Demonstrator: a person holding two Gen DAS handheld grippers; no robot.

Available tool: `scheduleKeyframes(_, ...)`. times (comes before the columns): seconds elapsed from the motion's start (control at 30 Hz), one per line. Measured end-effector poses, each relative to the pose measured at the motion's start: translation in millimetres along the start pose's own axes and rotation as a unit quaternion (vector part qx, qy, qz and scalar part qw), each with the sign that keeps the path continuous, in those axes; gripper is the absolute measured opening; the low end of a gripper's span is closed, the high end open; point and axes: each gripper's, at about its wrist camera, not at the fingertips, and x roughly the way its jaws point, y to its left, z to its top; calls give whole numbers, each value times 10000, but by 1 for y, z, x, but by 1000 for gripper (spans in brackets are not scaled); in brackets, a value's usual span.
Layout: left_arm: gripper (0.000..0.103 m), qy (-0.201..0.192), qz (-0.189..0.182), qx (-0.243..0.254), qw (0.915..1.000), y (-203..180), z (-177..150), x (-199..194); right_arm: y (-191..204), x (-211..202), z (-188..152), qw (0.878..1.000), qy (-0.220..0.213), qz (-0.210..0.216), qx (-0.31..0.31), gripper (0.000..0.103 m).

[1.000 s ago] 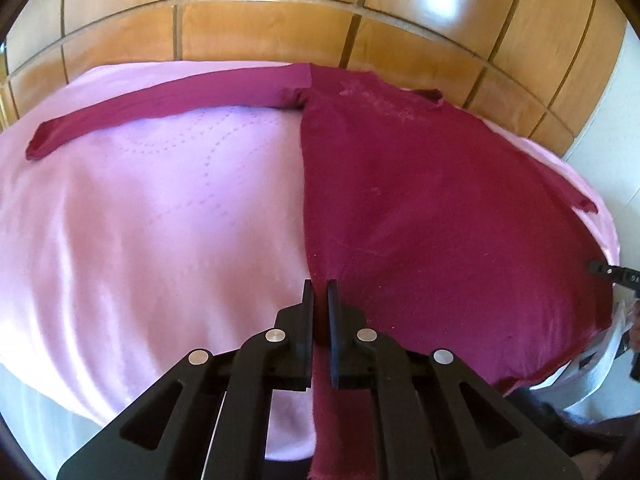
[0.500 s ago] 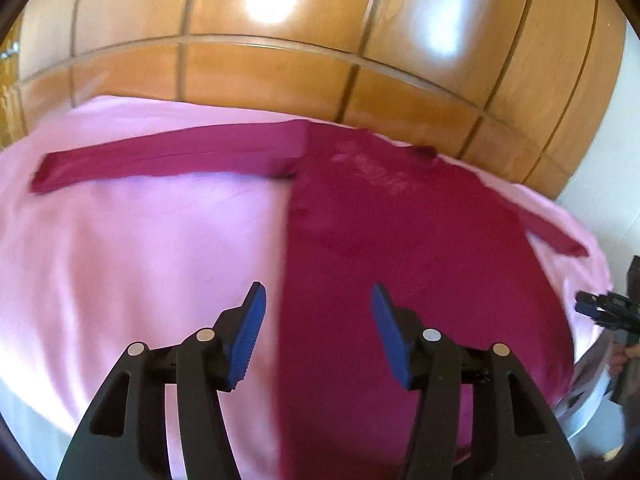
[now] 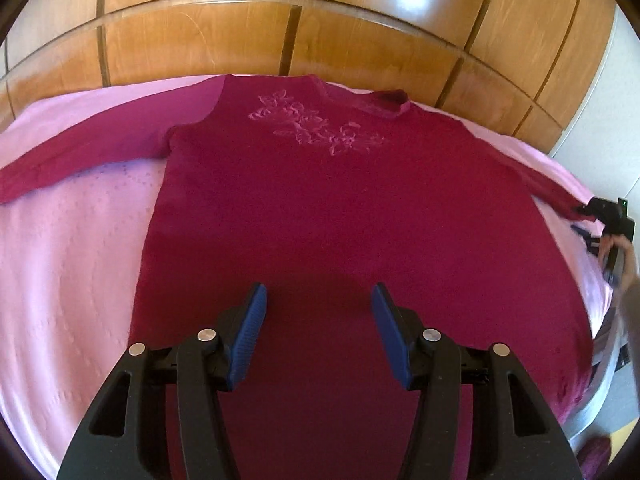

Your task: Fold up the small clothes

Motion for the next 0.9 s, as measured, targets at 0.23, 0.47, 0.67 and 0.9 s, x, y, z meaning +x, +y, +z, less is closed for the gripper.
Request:
scheduleKeyframes(0.23, 54, 18, -66, -143, 9999, 7, 2, 2, 47, -6, 16, 9938, -267, -442, -989, 6)
scheduleKeyframes(0.47, 56, 44, -478, -655, 9967, 20, 11, 0, 161, -21, -50, 9553, -271, -117, -2940, 6)
scheduleKeyframes(0.67, 56, -5, -649, -889, 9939, 28, 17, -5, 253, 4, -154, 9114, 376, 466, -4072, 6)
scheduleKeyframes(0.9, 56, -128, -958, -1259, 9873, 39, 34, -8, 305, 37, -293, 8552, 1262, 892, -4948, 6)
